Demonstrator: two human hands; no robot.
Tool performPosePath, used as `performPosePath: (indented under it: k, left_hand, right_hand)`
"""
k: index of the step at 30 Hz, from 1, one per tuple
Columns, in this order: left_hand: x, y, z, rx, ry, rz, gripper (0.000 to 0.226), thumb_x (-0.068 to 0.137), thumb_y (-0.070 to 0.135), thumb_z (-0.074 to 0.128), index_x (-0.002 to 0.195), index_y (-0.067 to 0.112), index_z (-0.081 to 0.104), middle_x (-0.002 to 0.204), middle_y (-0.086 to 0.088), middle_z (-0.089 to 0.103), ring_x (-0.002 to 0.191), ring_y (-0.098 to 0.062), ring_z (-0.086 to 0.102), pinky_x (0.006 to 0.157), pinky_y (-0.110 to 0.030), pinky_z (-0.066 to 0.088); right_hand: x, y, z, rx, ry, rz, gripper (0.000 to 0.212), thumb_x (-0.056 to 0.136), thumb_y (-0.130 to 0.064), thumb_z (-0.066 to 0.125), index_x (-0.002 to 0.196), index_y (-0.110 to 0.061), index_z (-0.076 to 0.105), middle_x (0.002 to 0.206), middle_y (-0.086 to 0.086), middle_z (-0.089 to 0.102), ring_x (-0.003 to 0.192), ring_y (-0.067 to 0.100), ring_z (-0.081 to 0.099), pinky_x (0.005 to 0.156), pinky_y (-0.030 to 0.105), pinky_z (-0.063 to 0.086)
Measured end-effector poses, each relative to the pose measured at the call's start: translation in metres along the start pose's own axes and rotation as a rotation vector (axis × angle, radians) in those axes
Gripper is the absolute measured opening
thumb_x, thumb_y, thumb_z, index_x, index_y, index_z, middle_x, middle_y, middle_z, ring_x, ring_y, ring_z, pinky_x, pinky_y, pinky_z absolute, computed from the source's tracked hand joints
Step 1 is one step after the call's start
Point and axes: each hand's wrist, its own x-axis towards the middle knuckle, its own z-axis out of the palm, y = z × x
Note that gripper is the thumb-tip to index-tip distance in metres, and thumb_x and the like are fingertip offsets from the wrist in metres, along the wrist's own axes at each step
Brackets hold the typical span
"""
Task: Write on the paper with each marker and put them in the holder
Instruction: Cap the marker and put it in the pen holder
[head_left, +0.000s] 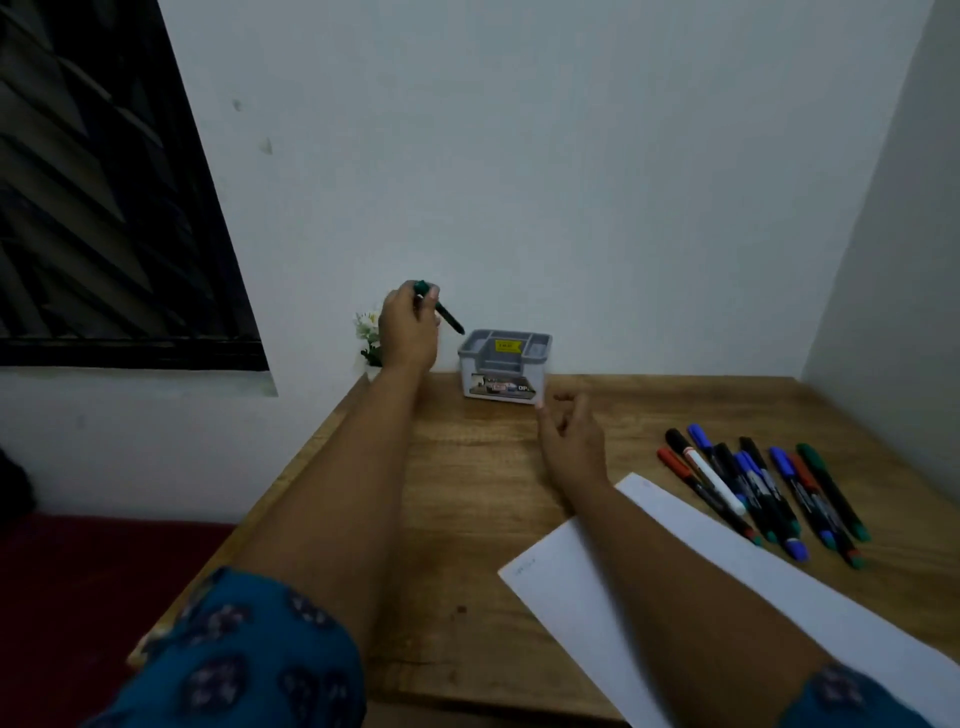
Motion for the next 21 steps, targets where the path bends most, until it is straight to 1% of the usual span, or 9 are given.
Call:
performPosePath:
  k: [3,6,8,10,12,15,17,19,21]
  left_hand:
    - [0.031,0.002,0.013,0.183,-0.122,0.1,0.027,0.101,0.021,0.049,0.102,-0.002,0.061,0.105,-0.02,0.06,0.082,-0.028,0.064,0.073,-0.037,0.051]
    - [0.053,-0.01,0.03,0.325,-0.248,0.102,0.028,0.1,0.022,0.049,0.101,-0.004,0.059,0.104,-0.022,0.06,0.091,-0.036,0.062,0.083,-0.048,0.051]
    - [0.057,-0.022,0.041,0.4,-0.377,0.048,0.028,0.101,0.023,0.049,0.102,-0.003,0.057,0.106,-0.023,0.061,0.094,-0.037,0.061,0.085,-0.046,0.051]
    - [0.055,-0.034,0.051,0.493,-0.502,-0.005,0.03,0.101,0.027,0.049,0.108,-0.002,0.057,0.111,-0.023,0.062,0.098,-0.036,0.06,0.082,-0.039,0.05]
    - [0.048,-0.043,0.059,0.554,-0.513,-0.044,0.039,0.099,0.034,0.053,0.117,-0.001,0.054,0.116,-0.021,0.059,0.103,-0.033,0.057,0.078,-0.033,0.043]
    - [0.021,-0.071,0.069,0.403,-0.337,-0.173,0.066,0.086,0.046,0.067,0.13,0.001,0.044,0.131,-0.019,0.046,0.116,-0.03,0.049,0.09,-0.036,0.044]
    - [-0.004,-0.089,0.075,0.269,-0.293,-0.279,0.08,0.085,0.052,0.066,0.141,0.004,0.034,0.145,-0.018,0.035,0.128,-0.03,0.042,0.104,-0.038,0.042]
    - [-0.022,-0.101,0.081,0.133,-0.294,-0.331,0.074,0.094,0.048,0.054,0.148,0.004,0.026,0.151,-0.018,0.034,0.134,-0.031,0.04,0.108,-0.037,0.037]
    - [-0.022,-0.104,0.082,0.023,-0.302,-0.36,0.057,0.102,0.038,0.043,0.148,0.007,0.03,0.147,-0.014,0.044,0.132,-0.03,0.044,0.106,-0.036,0.038]
  right_hand:
    - [0.001,0.009,-0.001,-0.011,0.067,-0.087,0.028,0.097,-0.037,0.054,0.113,-0.015,0.052,0.082,0.003,0.061,0.079,0.019,0.06,0.058,0.019,0.039]
    - [0.005,0.01,0.004,0.028,0.036,-0.112,0.024,0.097,-0.036,0.055,0.111,-0.016,0.051,0.082,0.004,0.063,0.079,0.019,0.062,0.063,0.025,0.046]
    - [0.007,0.012,0.004,0.036,0.045,-0.113,0.024,0.096,-0.037,0.055,0.11,-0.018,0.05,0.083,0.005,0.064,0.079,0.018,0.062,0.064,0.027,0.048]
    - [0.012,0.016,0.002,0.016,0.05,-0.082,0.026,0.096,-0.037,0.054,0.112,-0.017,0.052,0.089,0.003,0.064,0.082,0.016,0.06,0.062,0.022,0.043]
    - [0.017,0.019,0.001,-0.012,0.034,-0.045,0.025,0.096,-0.031,0.056,0.115,-0.014,0.055,0.097,0.002,0.062,0.089,0.016,0.058,0.066,0.022,0.042]
    - [0.02,0.023,0.004,-0.128,-0.02,-0.016,0.03,0.097,-0.024,0.054,0.124,-0.013,0.056,0.119,0.006,0.057,0.111,0.021,0.055,0.089,0.028,0.044]
    - [0.026,0.025,0.007,-0.183,-0.055,0.09,0.039,0.098,-0.023,0.05,0.136,-0.012,0.049,0.134,0.009,0.051,0.123,0.024,0.049,0.1,0.033,0.041]
    - [0.042,0.021,0.01,-0.183,-0.137,0.216,0.048,0.096,-0.023,0.049,0.143,-0.012,0.04,0.143,0.012,0.046,0.128,0.029,0.048,0.105,0.04,0.043]
    - [0.062,0.011,0.012,-0.152,-0.228,0.264,0.055,0.096,-0.021,0.049,0.147,-0.01,0.032,0.144,0.011,0.044,0.127,0.033,0.049,0.103,0.042,0.045]
